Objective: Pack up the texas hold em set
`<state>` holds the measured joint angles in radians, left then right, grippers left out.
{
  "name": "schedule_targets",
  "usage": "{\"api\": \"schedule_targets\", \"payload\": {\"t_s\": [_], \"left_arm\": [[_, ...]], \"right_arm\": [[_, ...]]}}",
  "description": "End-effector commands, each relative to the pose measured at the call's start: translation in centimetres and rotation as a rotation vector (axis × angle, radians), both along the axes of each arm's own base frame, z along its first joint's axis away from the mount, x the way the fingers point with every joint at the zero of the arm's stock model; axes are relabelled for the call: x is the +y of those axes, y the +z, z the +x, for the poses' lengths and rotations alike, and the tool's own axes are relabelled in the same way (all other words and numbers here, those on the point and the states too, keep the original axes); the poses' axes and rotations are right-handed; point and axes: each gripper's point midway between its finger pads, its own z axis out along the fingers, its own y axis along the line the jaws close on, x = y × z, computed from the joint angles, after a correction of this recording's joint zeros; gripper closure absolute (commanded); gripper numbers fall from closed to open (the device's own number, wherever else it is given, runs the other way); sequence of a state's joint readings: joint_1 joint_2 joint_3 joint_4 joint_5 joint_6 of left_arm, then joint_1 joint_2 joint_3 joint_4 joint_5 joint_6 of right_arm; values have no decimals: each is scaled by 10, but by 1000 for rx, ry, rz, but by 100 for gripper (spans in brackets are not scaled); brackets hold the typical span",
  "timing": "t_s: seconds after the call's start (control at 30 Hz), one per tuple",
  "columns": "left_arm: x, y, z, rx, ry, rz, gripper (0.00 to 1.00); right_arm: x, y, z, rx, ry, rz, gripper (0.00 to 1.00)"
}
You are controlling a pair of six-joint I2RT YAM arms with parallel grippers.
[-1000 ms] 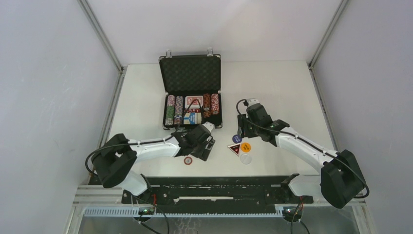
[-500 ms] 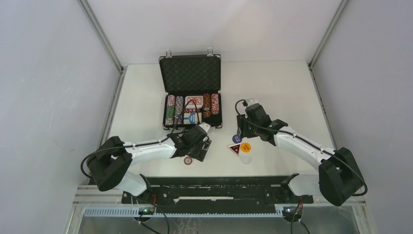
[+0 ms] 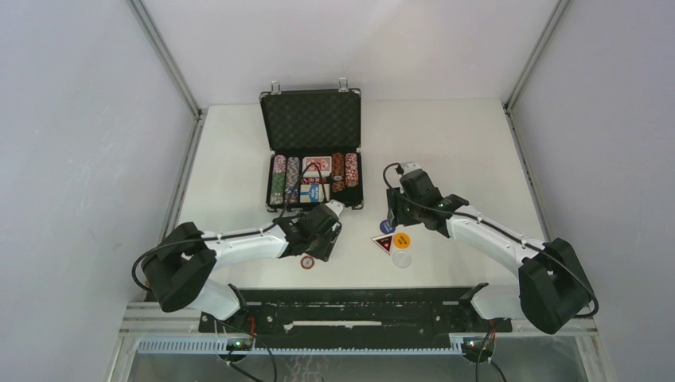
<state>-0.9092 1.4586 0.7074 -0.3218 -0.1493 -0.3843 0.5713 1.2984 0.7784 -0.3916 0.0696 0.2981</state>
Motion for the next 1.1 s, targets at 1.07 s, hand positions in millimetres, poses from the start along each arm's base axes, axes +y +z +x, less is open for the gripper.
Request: {"api": "schedule_targets", "payload": {"t_s": [1.07], "left_arm": [[-12, 24, 5, -5, -10, -37, 48]], "right_arm": [[7, 0, 6, -30, 3, 18, 36]]}}
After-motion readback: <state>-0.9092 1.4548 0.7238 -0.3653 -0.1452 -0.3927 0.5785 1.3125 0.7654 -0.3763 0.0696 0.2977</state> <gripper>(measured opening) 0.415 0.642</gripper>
